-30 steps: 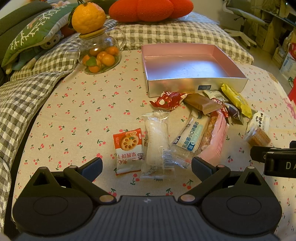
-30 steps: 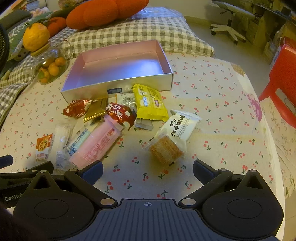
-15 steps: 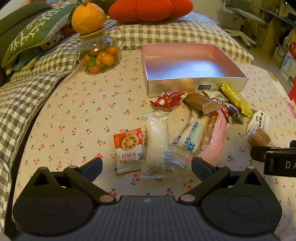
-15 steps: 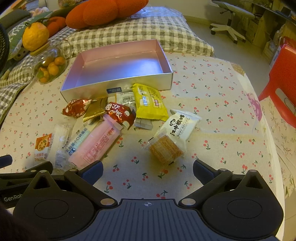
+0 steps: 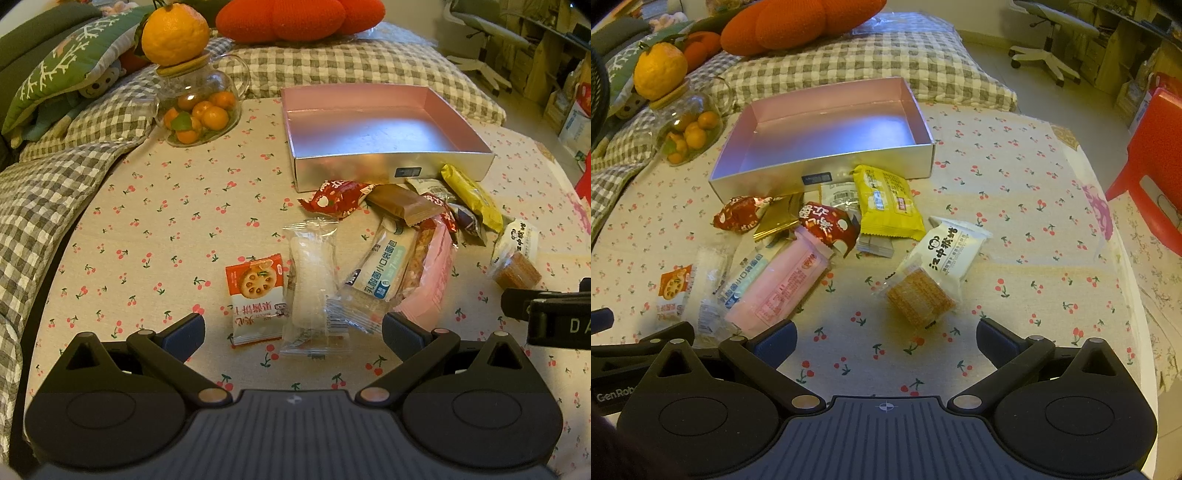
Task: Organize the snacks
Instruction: 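Grasp the brown chocolate bar with the left tool while the right tool grasps the yellow packet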
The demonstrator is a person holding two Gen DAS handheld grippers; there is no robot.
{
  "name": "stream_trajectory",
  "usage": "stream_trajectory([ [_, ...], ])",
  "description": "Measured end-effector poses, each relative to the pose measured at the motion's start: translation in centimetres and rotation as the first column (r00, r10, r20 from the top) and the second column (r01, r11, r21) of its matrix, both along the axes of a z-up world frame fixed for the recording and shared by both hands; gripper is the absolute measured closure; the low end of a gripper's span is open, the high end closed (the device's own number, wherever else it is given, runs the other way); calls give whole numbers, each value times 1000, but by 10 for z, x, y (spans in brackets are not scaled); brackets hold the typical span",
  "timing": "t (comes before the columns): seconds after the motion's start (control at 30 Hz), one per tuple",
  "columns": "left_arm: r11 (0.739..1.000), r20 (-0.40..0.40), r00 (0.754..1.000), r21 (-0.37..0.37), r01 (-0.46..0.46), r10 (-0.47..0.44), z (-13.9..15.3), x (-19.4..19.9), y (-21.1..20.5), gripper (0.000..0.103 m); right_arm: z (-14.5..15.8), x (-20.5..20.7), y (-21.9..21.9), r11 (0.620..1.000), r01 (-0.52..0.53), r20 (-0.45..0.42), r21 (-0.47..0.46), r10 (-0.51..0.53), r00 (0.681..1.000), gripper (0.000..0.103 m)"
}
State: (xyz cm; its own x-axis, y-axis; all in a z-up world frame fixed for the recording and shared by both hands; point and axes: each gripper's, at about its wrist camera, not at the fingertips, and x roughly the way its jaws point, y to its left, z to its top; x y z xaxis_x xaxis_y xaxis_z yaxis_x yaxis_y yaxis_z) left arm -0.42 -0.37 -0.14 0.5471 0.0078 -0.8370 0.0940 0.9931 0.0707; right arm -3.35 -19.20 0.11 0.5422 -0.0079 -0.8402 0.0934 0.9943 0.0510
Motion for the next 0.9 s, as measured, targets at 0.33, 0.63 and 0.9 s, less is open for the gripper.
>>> stream_trajectory([
  [0.33,998,78,995,-12,58,-57,9,3,2,1,12,21,-26,998,32,2,47,-32,999,0],
  [0.63,990,60,989,-33,140,-138,17,20,0,10,13,50,-43,997,11,-33,70,-9,999,0],
  [0.9,980,12,992,-153,123,-123,17,53,-4,17,-1,81,-56,979,13,-93,204,6,996,0],
])
